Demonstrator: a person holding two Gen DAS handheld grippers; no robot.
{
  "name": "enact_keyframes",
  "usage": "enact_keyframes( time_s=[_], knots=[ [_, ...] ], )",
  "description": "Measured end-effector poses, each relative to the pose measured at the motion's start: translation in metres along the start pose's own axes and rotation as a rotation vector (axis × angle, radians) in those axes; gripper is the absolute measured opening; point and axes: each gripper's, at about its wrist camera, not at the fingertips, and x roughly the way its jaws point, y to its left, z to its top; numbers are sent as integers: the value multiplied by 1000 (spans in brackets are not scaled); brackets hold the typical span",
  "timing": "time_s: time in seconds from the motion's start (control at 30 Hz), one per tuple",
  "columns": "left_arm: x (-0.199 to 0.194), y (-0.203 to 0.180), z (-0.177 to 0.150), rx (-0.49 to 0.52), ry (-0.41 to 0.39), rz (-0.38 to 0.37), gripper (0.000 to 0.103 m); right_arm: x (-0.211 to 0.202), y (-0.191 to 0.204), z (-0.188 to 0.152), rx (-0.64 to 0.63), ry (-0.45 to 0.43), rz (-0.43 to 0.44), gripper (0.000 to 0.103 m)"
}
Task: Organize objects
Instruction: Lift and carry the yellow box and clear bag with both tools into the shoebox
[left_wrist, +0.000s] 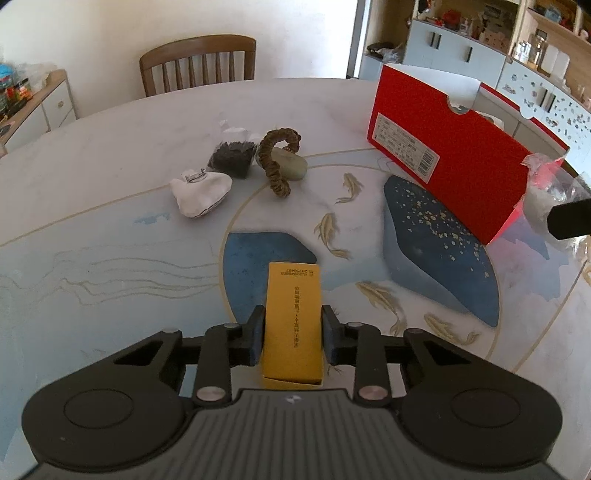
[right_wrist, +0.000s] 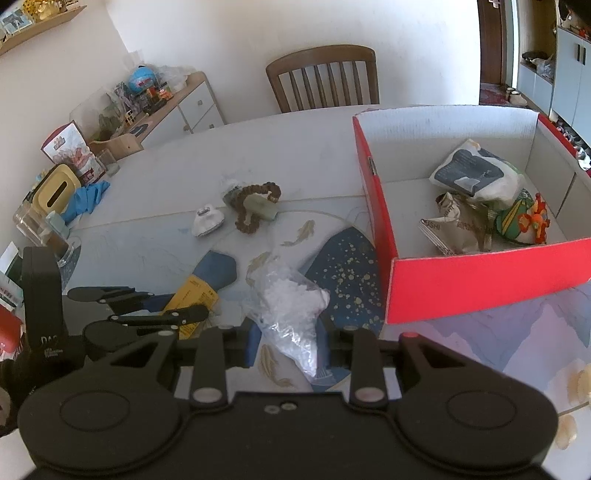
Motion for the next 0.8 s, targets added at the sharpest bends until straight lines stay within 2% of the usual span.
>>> enact_keyframes(
  time_s=[0.13,0.33,0.6,0.8],
  knots=[
    [-9,-4,2,-38,3,-9,29,-7,-2,3,-7,-13,10,29],
    [-30,-21,16,-64,-38,-31,29,-17,-12,6,-8,-29,18,29],
    [-60,-60,49,-69,-113,-82,29,-36,-34,13,-23,-58,26,29],
    [-66,-97,77,-56,-146,-105,29,-51,-62,21,-20,-88,24,29]
  ],
)
